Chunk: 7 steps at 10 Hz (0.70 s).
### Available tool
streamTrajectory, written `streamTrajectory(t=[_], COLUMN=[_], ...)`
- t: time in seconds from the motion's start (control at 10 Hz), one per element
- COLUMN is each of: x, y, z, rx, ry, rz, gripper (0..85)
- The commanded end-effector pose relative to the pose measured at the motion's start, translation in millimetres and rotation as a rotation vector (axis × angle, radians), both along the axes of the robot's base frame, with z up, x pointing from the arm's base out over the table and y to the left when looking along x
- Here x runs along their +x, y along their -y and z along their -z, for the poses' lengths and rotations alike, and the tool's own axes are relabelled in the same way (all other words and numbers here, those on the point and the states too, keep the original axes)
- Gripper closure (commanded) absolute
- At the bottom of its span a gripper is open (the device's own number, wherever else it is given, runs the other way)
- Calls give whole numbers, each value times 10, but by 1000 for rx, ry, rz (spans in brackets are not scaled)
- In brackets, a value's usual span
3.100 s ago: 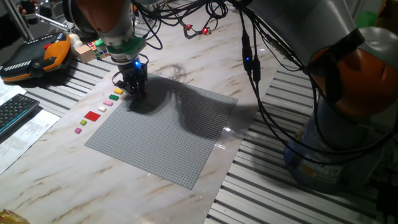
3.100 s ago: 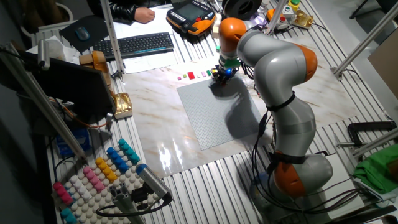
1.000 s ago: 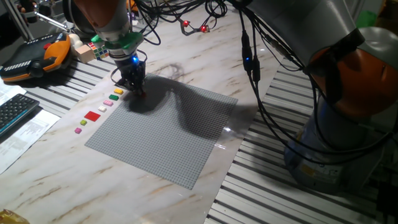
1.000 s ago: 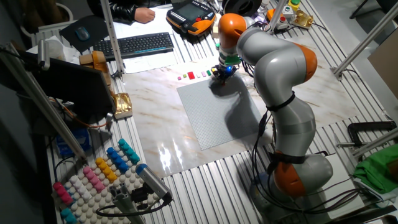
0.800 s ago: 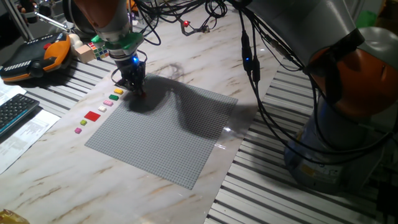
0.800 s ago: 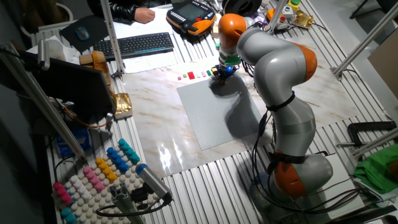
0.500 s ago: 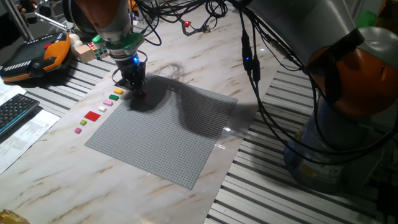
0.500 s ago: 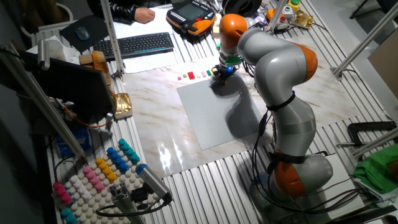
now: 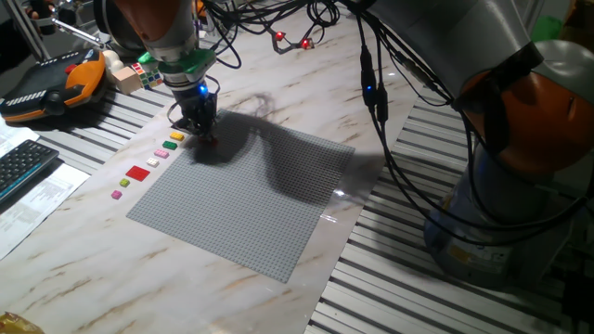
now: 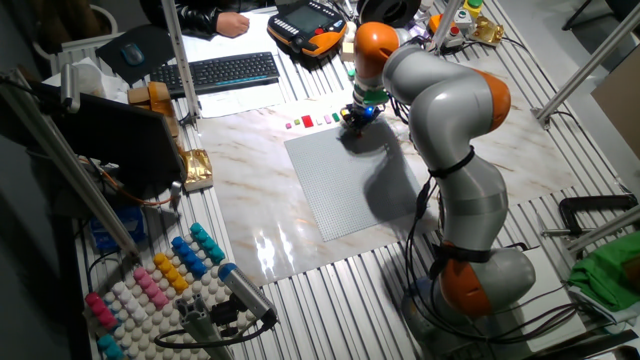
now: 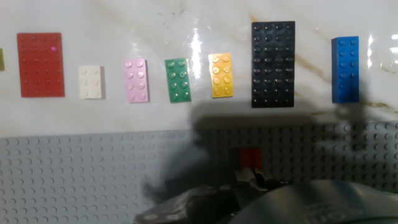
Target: Build with small Lego blocks
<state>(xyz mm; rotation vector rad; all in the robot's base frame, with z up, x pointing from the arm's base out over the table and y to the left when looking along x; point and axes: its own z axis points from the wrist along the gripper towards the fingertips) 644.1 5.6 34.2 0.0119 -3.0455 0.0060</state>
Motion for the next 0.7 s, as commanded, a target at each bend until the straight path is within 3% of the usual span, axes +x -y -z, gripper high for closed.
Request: streamTrajectory(t=[0.0,0.2,0.4,0.6], x=[13,-8,-20,78], y=[10,6,12,64], z=[-67,-142,-215,-276], rx=[-4,-2,-12,-35], ry=[-2,-12,-1,17], rz=[6,18,23,32], gripper=[783,703,637,507])
